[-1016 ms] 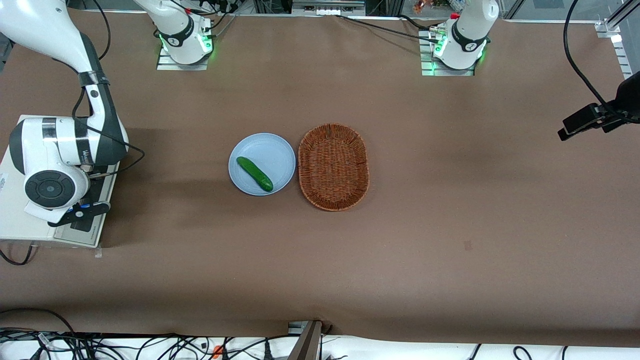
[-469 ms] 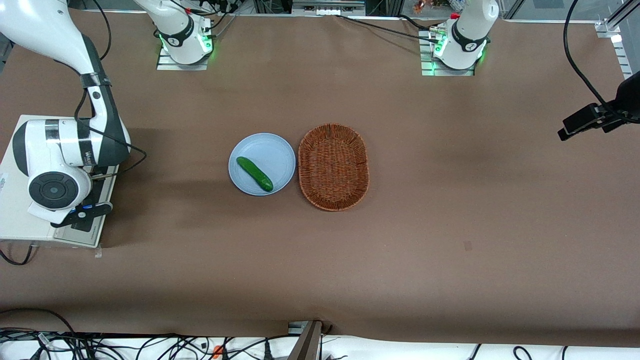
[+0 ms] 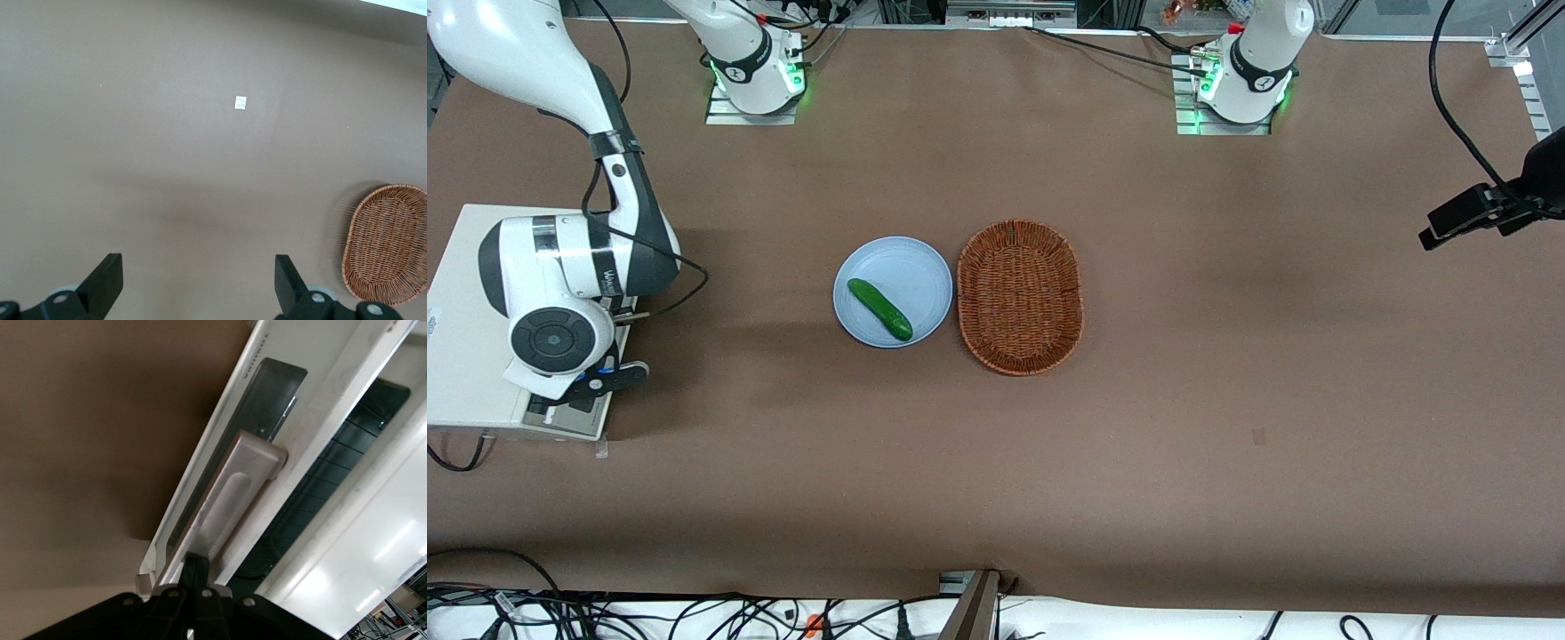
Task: Open oven door with right arm only
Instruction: 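Lower the right gripper onto the silver door handle and grasp it, then pull the handle with the right gripper, swinging the glass door down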
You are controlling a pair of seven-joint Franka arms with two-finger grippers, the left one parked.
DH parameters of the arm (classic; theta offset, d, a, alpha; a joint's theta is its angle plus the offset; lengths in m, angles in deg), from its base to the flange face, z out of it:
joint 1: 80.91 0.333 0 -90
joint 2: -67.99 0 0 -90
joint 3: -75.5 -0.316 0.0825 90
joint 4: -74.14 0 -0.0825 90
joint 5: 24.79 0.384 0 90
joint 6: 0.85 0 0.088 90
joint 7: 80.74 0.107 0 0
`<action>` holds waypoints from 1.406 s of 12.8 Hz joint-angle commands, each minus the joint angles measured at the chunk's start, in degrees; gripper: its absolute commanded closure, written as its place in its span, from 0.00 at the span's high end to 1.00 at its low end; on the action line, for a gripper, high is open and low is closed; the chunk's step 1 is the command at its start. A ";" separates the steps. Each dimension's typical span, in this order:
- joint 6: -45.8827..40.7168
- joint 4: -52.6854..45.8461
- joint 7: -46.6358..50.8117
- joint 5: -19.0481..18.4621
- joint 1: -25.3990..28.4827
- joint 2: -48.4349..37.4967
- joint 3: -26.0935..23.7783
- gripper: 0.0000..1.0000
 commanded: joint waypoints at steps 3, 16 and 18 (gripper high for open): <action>5.26 -0.68 1.48 2.06 -0.32 5.31 0.05 0.00; 13.69 -0.68 3.67 6.11 -0.49 11.81 0.05 0.00; 14.49 -0.68 4.47 7.94 -0.84 12.08 0.05 0.00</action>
